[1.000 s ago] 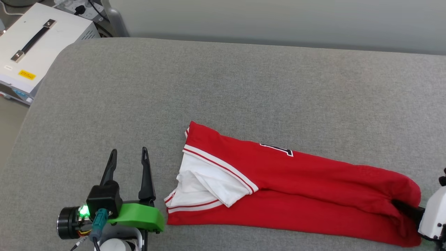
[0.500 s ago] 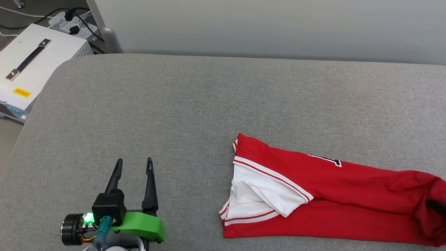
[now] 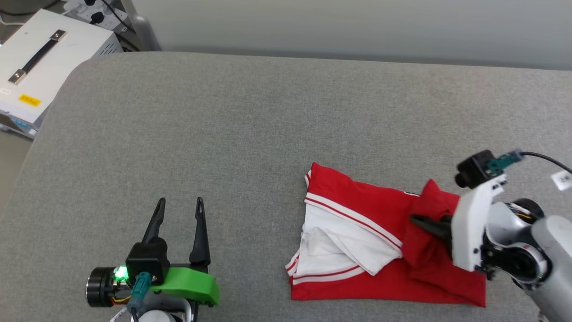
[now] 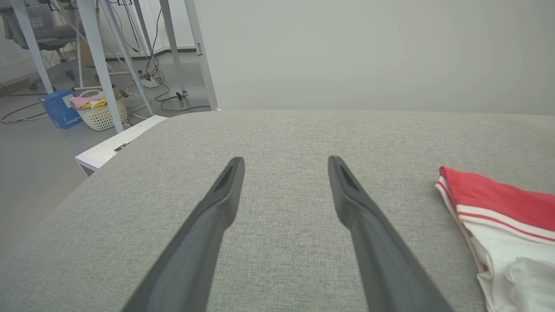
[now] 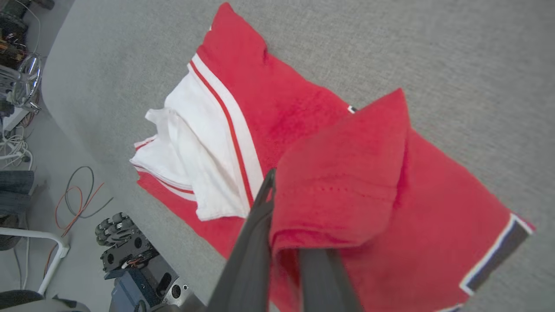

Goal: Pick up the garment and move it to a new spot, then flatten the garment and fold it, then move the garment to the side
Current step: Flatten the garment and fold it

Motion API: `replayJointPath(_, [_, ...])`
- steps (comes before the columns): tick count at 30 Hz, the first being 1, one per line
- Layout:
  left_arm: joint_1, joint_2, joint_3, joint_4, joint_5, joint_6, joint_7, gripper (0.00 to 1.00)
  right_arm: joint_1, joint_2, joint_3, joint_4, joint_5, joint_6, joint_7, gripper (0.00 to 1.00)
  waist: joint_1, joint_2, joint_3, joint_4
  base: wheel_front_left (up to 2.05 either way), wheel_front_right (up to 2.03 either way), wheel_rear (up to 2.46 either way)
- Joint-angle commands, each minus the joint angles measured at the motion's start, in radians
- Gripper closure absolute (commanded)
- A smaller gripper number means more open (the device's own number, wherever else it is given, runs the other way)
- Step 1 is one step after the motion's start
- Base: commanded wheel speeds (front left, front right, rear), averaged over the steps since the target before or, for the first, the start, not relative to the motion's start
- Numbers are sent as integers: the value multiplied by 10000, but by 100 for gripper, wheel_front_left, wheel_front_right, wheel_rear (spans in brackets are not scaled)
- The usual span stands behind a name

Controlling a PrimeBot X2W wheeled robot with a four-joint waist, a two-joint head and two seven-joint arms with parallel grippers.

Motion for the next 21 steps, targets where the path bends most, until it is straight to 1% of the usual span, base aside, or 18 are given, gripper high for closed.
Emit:
replayJointPath(1, [-263, -83, 46, 16, 92, -80, -59, 0, -412, 270, 246, 141, -166, -7, 57, 100, 0, 0, 294, 197, 0, 0, 0])
replayJointPath(6, [-561, -255, 89, 99, 219, -234, -59, 0, -1729, 1390, 1384, 1097, -632, -7, 8, 100, 0, 0, 675, 396, 0, 0, 0])
replayJointPath(10, [-736, -374, 110, 193, 297, -352, -59, 0, -2344, 2133, 2208, 2160, -823, -7, -133, 100, 0, 0, 860, 545, 0, 0, 0])
replayJointPath(14, [-842, -479, 145, 290, 360, -434, -59, 0, -2528, 2563, 2955, 3388, -1001, -7, -339, 100, 0, 0, 946, 653, 0, 0, 0])
replayJointPath(16, [-864, -520, 166, 346, 389, -474, -59, 0, -2552, 2661, 3205, 3848, -1004, -7, -572, 100, 0, 0, 939, 680, 0, 0, 0])
replayJointPath(18, [-841, -548, 227, 402, 409, -494, -59, 0, -2592, 2711, 3408, 4050, -976, -7, -963, 100, 0, 0, 865, 646, 0, 0, 0])
replayJointPath(20, [-760, -564, 315, 459, 430, -506, -59, 0, -2634, 2680, 3528, 4001, -915, -7, -1490, 55, 0, 0, 717, 568, 0, 0, 0])
replayJointPath(21, [-701, -568, 359, 501, 443, -518, -59, 0, -2663, 2597, 3591, 3880, -916, -7, -1819, 0, 0, 0, 614, 511, 0, 0, 0])
